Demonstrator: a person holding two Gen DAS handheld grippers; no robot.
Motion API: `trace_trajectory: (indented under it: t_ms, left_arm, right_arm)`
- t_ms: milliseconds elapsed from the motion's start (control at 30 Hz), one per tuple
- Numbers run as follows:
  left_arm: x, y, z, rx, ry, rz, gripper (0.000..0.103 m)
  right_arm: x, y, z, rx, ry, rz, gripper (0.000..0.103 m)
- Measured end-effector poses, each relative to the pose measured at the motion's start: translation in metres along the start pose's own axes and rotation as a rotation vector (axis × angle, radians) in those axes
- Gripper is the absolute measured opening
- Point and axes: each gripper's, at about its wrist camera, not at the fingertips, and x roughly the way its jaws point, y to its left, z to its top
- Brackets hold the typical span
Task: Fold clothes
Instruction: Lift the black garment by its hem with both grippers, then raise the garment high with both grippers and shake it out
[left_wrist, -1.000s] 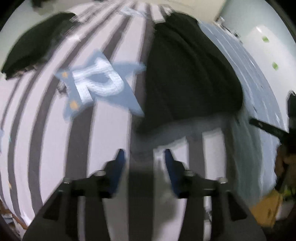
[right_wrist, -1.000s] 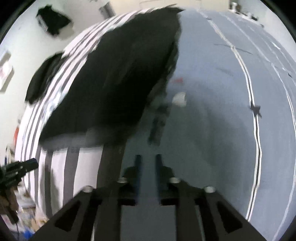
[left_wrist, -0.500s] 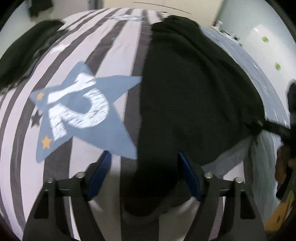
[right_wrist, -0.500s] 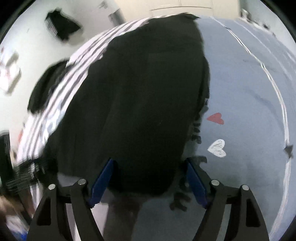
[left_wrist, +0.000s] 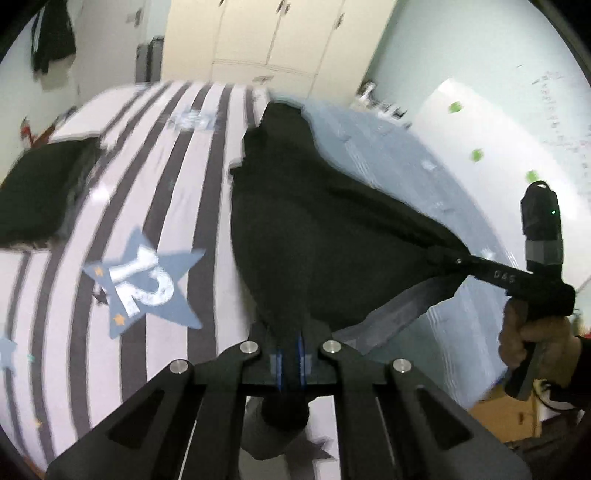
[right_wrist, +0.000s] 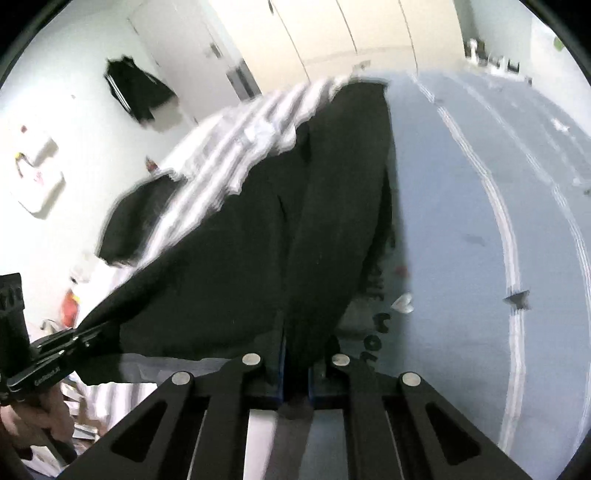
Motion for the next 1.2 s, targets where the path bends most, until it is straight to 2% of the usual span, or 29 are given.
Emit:
trace_trajectory:
  t_ms: [100, 167, 367, 500, 633, 733, 867, 933, 1067, 1133, 1200]
  left_arm:
    - [-0.079, -0.021, 0.045, -0.014, -0.061, -0.03, 0.004]
    - [-0.137, -0.047, 0.072, -0.001, -0.124, -0.04, 0.004]
    - [-0.284, -0.12, 0.176, 0.079, -0.37, -0.086, 0.004]
    - [-0.358, -0.149, 0.239, 0.124, -0.518, -0.14, 0.004]
    - [-0.402, -0.167, 0.297, 0.185, -0.631, -0.176, 0.004]
    - [-0.398, -0.167, 0.342, 0.193, -0.635, -0.169, 0.004]
    - [-0.351, -0.147, 0.396, 0.102, -0.528, -0.135, 0.004]
    - [-0.312, -0.131, 0.415, 0.068, -0.474, -0.098, 0.004]
    - [-0.218, -0.099, 0.438, 0.041, -0.431, 0.001, 0.004]
    - [-0.181, -0.087, 0.437, -0.002, -0.423, 0.002, 0.004]
    - [-0.163, -0.081, 0.43, -0.025, -0.424, 0.002, 0.004]
  right_arm:
    - [-0.104, 0.016, 0.019, -0.021, -0.047, 0.032, 0.007]
    - [-0.154, 0.04, 0.038, -0.035, -0.082, 0.055, 0.007]
    - [-0.34, 0.1, 0.133, -0.125, -0.256, 0.134, 0.007]
    - [-0.42, 0.133, 0.189, -0.181, -0.361, 0.147, 0.007]
    - [-0.48, 0.156, 0.235, -0.229, -0.472, 0.175, 0.007]
    - [-0.499, 0.165, 0.268, -0.271, -0.53, 0.161, 0.007]
    - [-0.465, 0.151, 0.328, -0.206, -0.46, 0.169, 0.007]
    - [-0.426, 0.135, 0.35, -0.167, -0.411, 0.16, 0.007]
    - [-0.347, 0.102, 0.384, -0.103, -0.331, 0.133, 0.007]
    - [-0.303, 0.09, 0.394, -0.068, -0.312, 0.123, 0.007]
    - [-0.283, 0.081, 0.395, -0.044, -0.316, 0.106, 0.007]
